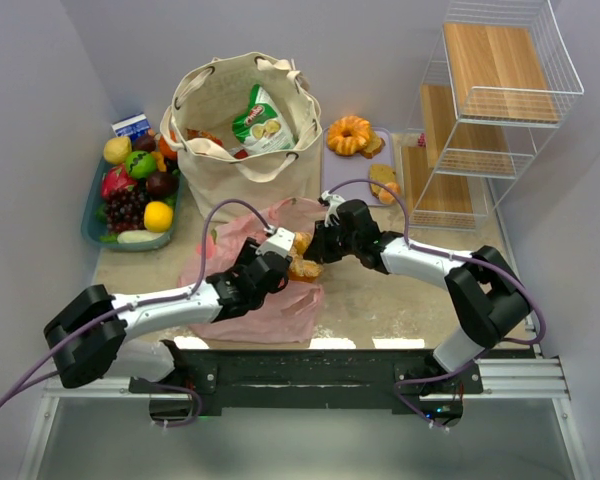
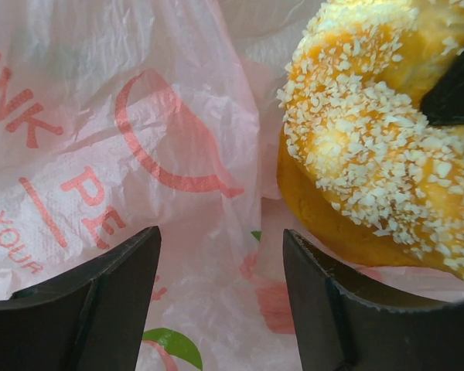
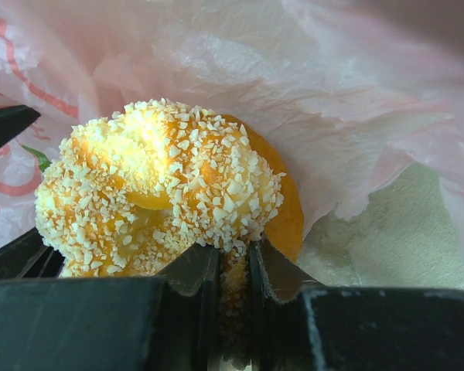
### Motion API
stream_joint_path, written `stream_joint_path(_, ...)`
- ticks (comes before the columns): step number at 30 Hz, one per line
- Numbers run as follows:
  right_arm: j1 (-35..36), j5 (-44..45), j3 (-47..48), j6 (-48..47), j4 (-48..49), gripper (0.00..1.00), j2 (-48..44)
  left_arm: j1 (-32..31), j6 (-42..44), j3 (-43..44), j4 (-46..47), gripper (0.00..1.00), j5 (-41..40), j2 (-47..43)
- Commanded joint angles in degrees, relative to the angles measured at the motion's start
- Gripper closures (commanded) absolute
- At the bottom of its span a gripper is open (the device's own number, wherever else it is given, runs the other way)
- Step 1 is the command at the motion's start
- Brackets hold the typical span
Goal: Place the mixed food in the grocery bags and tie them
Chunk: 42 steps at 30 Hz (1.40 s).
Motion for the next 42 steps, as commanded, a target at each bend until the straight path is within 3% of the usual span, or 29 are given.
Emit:
stream_joint_path(1, 0.4, 0.1, -0.8, 0.5, 2.8, 1.00, -2.1, 0.3, 1.3, 1.0, 4.0, 0.36, -4.4, 2.6)
stream_joint_path(15, 0.4, 0.1, -1.0, 0.4, 2.4, 1.00, -3.3, 0.4, 1.0, 1.6, 4.0, 0.99, -2.6, 3.4)
stream_joint_path(19, 0.3, -0.3, -0.4, 0.1, 1.3, 1.00, -4.7, 0.5, 0.8, 1.7, 4.0, 1.00, -1.3, 0.3)
stream_joint_path(25, 0.4, -2.5, 1.7, -0.4, -1.0, 1.00, -7.8, 1.1, 1.1, 1.5, 3.6, 1.00, 8.2, -10.0)
stream_joint_path(32, 1.1, -7.0, 3.9, 1.1, 0.4, 1.00, -9.4, 3.0, 4.0, 1.2, 4.0, 1.00, 27.6, -23.0)
stream_joint_path(38, 2.5, -7.9, 4.7, 2.7, 4.4, 1.00, -6.7, 6.8, 4.0, -0.3, 9.4, 1.00, 45.6, -25.2)
stream_joint_path(42, 2.6, -7.2, 2.3, 5.6, 12.3, 1.00, -4.4, 7.5, 1.1, -0.4, 15.3, 1.00, 54.3, -24.1)
